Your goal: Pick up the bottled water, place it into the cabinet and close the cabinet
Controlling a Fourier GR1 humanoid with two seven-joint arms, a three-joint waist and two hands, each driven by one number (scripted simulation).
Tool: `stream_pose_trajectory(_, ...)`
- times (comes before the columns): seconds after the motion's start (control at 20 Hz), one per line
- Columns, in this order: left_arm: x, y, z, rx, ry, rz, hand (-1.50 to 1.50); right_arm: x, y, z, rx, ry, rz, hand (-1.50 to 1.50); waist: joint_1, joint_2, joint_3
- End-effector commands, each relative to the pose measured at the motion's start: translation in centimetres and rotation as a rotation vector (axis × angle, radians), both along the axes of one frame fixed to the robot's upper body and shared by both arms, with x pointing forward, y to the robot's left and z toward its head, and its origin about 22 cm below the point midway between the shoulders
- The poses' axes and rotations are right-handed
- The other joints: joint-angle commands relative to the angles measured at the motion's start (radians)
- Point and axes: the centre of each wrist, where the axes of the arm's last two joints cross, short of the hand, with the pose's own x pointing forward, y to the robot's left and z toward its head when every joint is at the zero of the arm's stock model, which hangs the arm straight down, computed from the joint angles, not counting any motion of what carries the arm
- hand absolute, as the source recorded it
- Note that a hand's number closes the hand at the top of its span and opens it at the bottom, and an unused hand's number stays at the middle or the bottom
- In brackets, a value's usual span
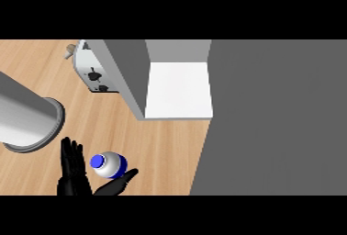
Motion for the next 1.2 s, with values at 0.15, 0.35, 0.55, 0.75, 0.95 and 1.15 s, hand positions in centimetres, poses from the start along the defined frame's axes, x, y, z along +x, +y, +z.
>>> stream_pose_trajectory(0.15,0.9,-0.7,-3.7,-0.012,0.011,0.009,-1.5,-1.9,-0.8,1.8,-0.026,-0.078,-0.068,-1.5,0.001,0.001,0.0)
stream_pose_trajectory(0.35,-0.2,-1.5,-4.4,-0.012,0.017,0.001,-1.5,-1.9,-1.6,1.6,-0.04,-0.073,-0.049,-1.5,0.003,0.001,0.001)
stream_pose_trajectory(0.55,0.3,0.3,-6.5,-0.022,0.031,0.014,-1.5,-2.0,-1.1,1.3,-0.028,-0.082,-0.042,-1.5,0.002,0.001,0.001)
stream_pose_trajectory(0.75,2.7,-0.2,-7.6,-0.029,0.03,0.048,-1.5,-2.3,0.3,1.3,-0.015,-0.067,-0.041,-1.5,-0.003,0.001,0.0)
stream_pose_trajectory(0.95,-0.5,0.3,-10.0,-0.027,0.031,0.041,-1.5,-1.9,-0.5,1.8,-0.034,-0.059,-0.042,-1.5,0.005,0.001,0.0)
stream_pose_trajectory(1.15,-0.1,0.3,-10.9,-0.044,0.003,0.05,-1.5,-1.9,-0.7,2.3,-0.024,-0.081,-0.045,-1.5,0.004,0.002,0.0)
